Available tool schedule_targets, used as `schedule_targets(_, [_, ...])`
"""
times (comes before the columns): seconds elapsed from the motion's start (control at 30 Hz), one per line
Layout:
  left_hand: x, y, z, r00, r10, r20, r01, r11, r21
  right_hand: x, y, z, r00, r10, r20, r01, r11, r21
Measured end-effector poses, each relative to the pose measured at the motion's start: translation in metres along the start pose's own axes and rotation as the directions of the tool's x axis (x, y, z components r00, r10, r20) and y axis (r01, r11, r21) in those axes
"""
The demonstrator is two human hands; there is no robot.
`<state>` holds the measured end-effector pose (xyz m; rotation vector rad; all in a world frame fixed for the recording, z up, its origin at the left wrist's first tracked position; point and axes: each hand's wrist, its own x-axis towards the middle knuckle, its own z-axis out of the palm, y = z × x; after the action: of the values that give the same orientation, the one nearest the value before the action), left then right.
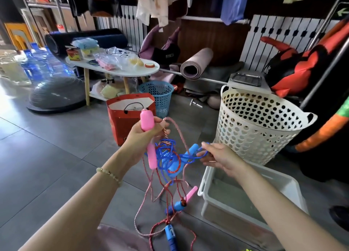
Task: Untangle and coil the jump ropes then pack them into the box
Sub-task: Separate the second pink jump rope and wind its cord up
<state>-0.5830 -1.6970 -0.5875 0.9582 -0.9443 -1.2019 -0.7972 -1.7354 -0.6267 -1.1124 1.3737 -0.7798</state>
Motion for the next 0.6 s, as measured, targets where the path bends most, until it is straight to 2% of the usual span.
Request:
schedule_targets(0.07, [0.000, -0.002, 0.005, 0.999, -0.002, 0.033, 0.001, 1.000, 0.031, 0.001, -0.003, 0.004, 0.962, -0.224, -0.155, 0.165, 0.933, -0.320])
schedule_targets(0.1, [-0.001, -0.002, 0.009, 0.999, -0.004, 0.037, 0.004, 1.000, 0.020, -0.003, -0.008, 0.007, 0.915, -0.374, -0.149, 0.292, 0.872, -0.394])
schedule_targets(0.13, [-0.001, -0.001, 0.013, 0.999, -0.006, 0.039, 0.005, 1.000, 0.005, -0.007, -0.015, 0.012, 0.875, -0.481, -0.064, 0.420, 0.817, -0.394])
schedule_targets(0.2, [0.000, 0.001, 0.018, 0.999, 0.000, 0.036, -0.001, 1.000, 0.002, -0.016, -0.024, 0.025, 0.825, -0.537, 0.176, 0.565, 0.789, -0.240])
schedule_targets(0.27, [-0.001, 0.005, 0.022, 0.999, 0.006, 0.049, -0.007, 1.000, 0.004, -0.022, -0.026, 0.038, 0.801, -0.527, 0.283, 0.578, 0.804, -0.137])
schedule_targets(0.47, [-0.005, 0.009, 0.019, 0.999, 0.025, 0.031, -0.026, 0.999, 0.037, -0.023, -0.028, 0.045, 0.793, -0.511, 0.331, 0.570, 0.814, -0.109])
schedule_targets(0.53, [-0.006, 0.008, 0.012, 0.998, 0.004, 0.064, -0.011, 0.994, 0.113, -0.025, -0.029, 0.046, 0.819, -0.512, 0.259, 0.542, 0.839, -0.053])
schedule_targets(0.6, [-0.009, 0.005, 0.006, 0.988, -0.012, 0.152, -0.041, 0.939, 0.340, -0.025, -0.029, 0.045, 0.844, -0.519, 0.138, 0.521, 0.853, 0.024])
